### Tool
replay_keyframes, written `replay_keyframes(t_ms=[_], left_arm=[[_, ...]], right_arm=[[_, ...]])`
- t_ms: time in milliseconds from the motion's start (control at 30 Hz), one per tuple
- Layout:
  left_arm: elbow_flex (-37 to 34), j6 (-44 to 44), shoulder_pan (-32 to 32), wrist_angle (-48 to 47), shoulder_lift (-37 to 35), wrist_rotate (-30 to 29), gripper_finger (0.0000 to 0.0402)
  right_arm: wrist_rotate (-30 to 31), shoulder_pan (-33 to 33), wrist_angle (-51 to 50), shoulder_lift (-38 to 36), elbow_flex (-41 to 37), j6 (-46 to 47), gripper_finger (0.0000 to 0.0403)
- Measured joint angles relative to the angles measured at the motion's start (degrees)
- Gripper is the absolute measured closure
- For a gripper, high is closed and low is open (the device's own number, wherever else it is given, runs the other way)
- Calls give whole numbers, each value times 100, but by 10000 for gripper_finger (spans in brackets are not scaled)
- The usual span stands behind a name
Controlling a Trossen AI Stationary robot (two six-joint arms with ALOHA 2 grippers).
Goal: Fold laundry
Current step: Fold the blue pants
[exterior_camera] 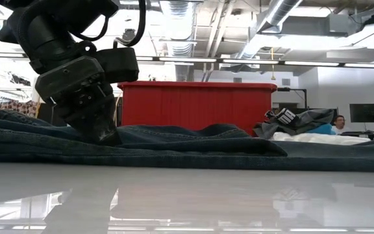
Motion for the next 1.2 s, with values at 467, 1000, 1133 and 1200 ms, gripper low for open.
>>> replay_keyframes(t_ms=[467,1000,1133,1200], left_arm=[[0,46,0,26,2,-11,402],[-7,5,0,105,11,-57,401],[-7,14,0,141,13,-8,401],[-7,94,0,151,15,-11,401]], right_arm=[[330,-258,-136,0,308,-81,384],[4536,-1843,69,0,2558,-2326,384],[4788,-2596,1551,1,2621,-4131,384],[4622,-2984,2512,76,2625,-5114,384]])
